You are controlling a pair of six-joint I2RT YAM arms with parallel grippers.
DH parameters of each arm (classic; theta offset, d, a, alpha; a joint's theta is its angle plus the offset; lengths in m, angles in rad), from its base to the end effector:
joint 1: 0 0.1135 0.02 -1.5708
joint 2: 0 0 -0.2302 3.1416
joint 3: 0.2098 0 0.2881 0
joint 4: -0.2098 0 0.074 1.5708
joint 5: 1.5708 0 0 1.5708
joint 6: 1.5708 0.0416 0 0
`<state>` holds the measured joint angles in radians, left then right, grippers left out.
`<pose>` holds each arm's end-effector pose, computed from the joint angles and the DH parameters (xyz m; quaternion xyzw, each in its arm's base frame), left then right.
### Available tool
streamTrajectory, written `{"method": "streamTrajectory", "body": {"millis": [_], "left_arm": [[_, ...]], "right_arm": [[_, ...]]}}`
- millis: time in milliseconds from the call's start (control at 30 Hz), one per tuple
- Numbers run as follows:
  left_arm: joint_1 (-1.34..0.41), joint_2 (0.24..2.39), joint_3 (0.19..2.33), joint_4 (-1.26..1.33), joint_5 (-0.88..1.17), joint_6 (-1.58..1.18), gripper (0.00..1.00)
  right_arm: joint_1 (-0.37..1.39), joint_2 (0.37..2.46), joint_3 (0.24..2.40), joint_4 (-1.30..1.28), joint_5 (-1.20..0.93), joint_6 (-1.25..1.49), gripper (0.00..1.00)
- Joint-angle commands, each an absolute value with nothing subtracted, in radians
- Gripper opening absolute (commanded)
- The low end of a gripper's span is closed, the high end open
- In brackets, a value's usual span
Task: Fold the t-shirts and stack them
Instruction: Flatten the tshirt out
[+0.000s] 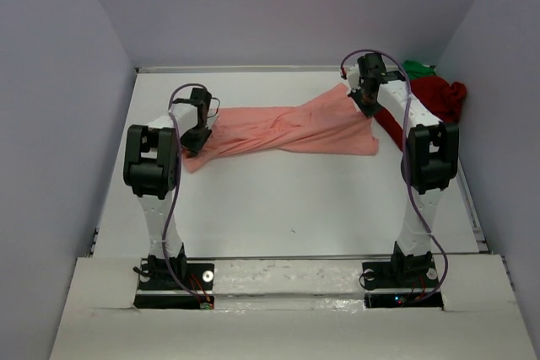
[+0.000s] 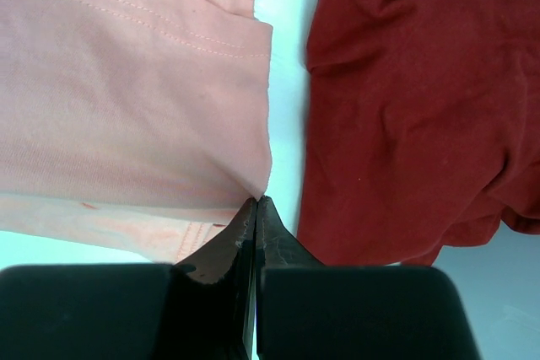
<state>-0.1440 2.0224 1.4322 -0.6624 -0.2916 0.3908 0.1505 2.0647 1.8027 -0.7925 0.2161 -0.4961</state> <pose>0.4209 -0.0490 0.1055 0.2359 0.9483 0.1616 0.1379 0.4694 0.0622 0.2015 -0.2793 0.9202 -0.1464 0.2321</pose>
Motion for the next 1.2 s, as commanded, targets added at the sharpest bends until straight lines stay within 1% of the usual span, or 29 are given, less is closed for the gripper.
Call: {"method": "streamTrajectory", "body": {"millis": [0, 167, 300, 367, 433, 500, 600, 800, 1167], "left_arm": [[-0.175, 1.924, 1.436, -0.644, -0.276, 0.391, 0.51], [-0.21, 1.784, 1.45, -0.693, -0.241, 0.371, 0.51], [-0.23, 1.663, 1.509, -0.791, -0.154, 0.351, 0.51], [-0.232, 1.631, 1.503, -0.821, -0.08, 0.353, 0.51], [-0.238, 1.603, 1.45, -0.853, -0.043, 0.373, 0.51], [-0.238, 1.585, 1.382, -0.825, -0.048, 0.38, 0.51], [-0.236, 1.554, 1.226, -0.77, -0.034, 0.397, 0.5], [-0.242, 1.54, 1.143, -0.738, 0.051, 0.408, 0.45], [-0.27, 1.54, 1.06, -0.644, 0.011, 0.388, 0.44]], "right_arm": [[0.143, 2.014, 1.809, -0.795, 0.23, -0.495, 0.0], [0.143, 2.022, 1.812, -0.795, 0.215, -0.491, 0.0], [0.143, 2.034, 1.83, -0.805, 0.195, -0.485, 0.0], [0.143, 2.039, 1.833, -0.811, 0.193, -0.482, 0.0], [0.143, 2.04, 1.836, -0.813, 0.19, -0.479, 0.0], [0.143, 2.04, 1.836, -0.813, 0.186, -0.477, 0.0], [0.143, 2.042, 1.835, -0.813, 0.18, -0.472, 0.0], [0.143, 2.043, 1.827, -0.813, 0.184, -0.468, 0.0], [0.143, 2.04, 1.818, -0.816, 0.183, -0.466, 0.0]]}}
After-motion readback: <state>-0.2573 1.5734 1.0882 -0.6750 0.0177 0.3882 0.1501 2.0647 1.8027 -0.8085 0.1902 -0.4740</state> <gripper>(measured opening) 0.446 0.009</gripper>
